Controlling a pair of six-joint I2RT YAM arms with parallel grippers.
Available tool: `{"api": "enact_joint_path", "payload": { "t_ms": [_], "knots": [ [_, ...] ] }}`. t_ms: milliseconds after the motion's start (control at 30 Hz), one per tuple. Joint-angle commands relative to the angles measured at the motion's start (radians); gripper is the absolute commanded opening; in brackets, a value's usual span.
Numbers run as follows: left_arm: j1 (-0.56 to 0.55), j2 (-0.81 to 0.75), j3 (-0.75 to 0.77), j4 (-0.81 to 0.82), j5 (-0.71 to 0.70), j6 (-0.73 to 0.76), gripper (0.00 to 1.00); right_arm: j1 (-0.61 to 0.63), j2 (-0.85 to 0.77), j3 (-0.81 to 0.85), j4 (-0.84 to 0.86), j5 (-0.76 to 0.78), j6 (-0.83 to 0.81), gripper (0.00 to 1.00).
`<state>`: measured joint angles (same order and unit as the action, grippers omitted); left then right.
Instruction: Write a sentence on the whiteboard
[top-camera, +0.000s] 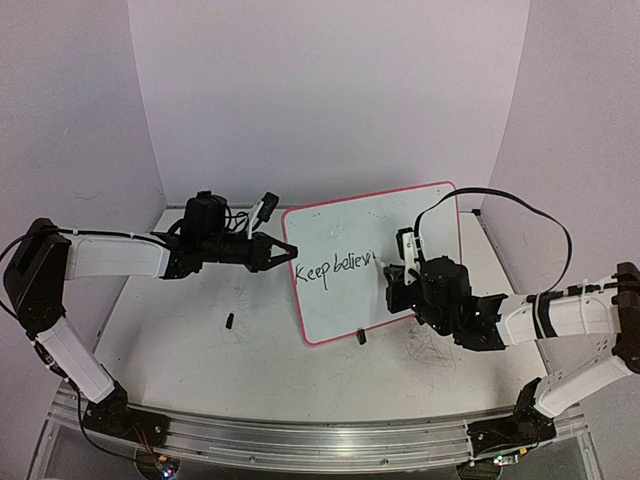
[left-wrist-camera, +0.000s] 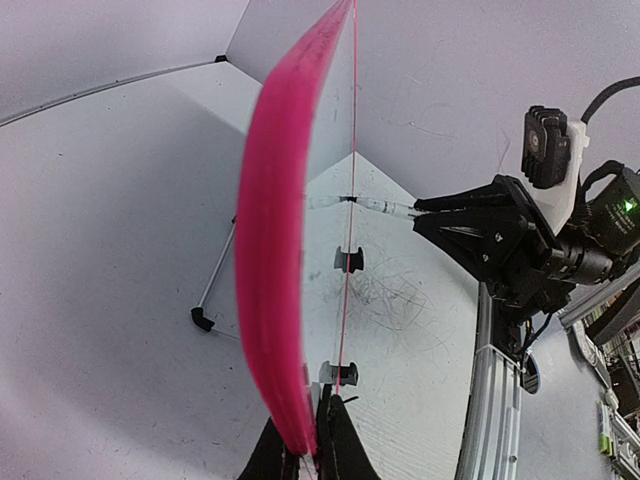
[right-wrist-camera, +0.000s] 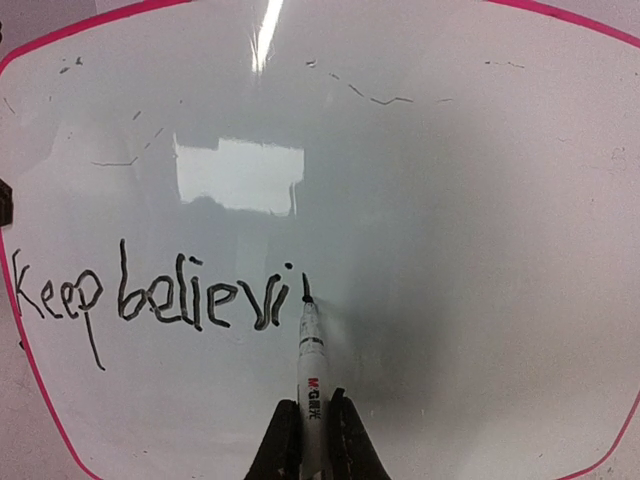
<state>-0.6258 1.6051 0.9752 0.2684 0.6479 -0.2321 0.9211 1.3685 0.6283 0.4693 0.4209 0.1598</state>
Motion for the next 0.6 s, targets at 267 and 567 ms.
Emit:
{"api": "enact_joint_path", "payload": {
  "t_ms": [267, 567],
  "knots": [
    [-0.01, -0.006, 0.022, -0.055, -0.048, 0.096, 0.0, 0.009, 0.003, -0.01, -0.01, -0.01, 0.027, 0.0],
    [-0.009, -0.005, 0.022, -0.056, -0.046, 0.096, 0.0, 0.013, 0.006, -0.02, -0.016, -0.008, 0.04, 0.0]
  ]
}}
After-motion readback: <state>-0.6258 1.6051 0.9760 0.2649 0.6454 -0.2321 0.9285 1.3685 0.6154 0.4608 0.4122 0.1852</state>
